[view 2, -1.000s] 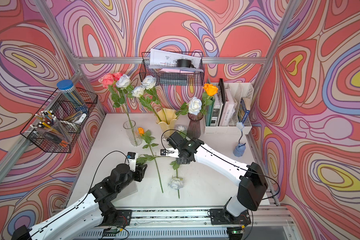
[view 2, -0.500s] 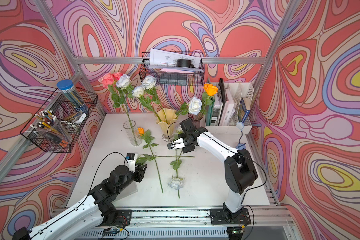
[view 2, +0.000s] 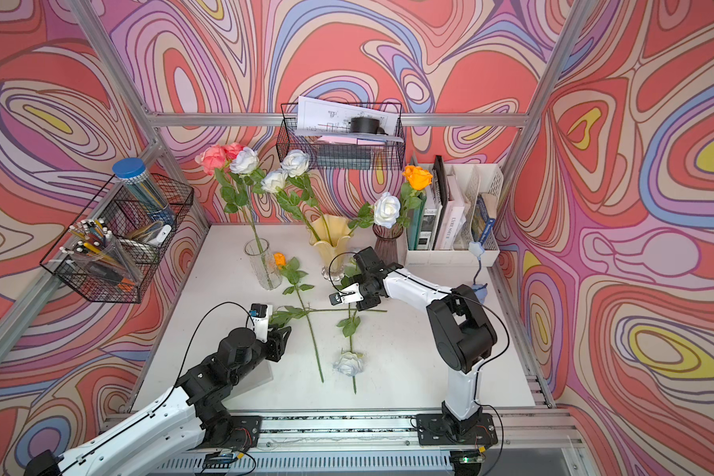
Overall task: Arrange the flowers in different vases according to their colors
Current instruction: Pick up the flower at the center of the board.
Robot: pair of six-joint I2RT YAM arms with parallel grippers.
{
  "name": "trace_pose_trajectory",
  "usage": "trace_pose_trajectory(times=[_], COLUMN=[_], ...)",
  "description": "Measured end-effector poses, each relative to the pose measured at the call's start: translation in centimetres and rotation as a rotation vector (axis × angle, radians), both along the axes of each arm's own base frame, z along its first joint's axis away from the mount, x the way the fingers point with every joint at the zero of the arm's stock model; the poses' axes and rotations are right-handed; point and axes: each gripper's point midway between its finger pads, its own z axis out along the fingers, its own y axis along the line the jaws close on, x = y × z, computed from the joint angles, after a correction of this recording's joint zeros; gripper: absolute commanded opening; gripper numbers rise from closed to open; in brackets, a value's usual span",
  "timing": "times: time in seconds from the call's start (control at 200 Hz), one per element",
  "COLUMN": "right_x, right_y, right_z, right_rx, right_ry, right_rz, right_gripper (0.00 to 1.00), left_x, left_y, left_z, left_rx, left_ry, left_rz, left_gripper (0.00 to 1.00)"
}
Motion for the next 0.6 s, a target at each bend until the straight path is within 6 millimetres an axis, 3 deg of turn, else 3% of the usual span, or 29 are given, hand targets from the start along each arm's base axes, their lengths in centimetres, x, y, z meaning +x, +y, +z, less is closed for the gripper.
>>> trace_pose_trajectory(times=[0.12,0.346,0.601], right_x=[0.1,0.9,2.1], right_y=[0.1,0.1,-1.0], right_z=[-1.1,-1.1,-1.1], right_rx=[-0.008,0.005,0.01], right_ry=[0.014,-0.019,-0.043], right_rz=[0.001,0.001,-0.032], right_gripper=[0.58,0.48,0.47], left_x=[-0.1,-0.1,-0.1], left_y=[0.1,0.2,0.2], left_z=[-0.1,0.1,0.1], left_rx=[0.005,0.001,0.002], left_ry=[0.005,-0.007,-0.006], left_rz=[0.001,0.004,0.004], left_gripper=[0.48,0.48,0.48])
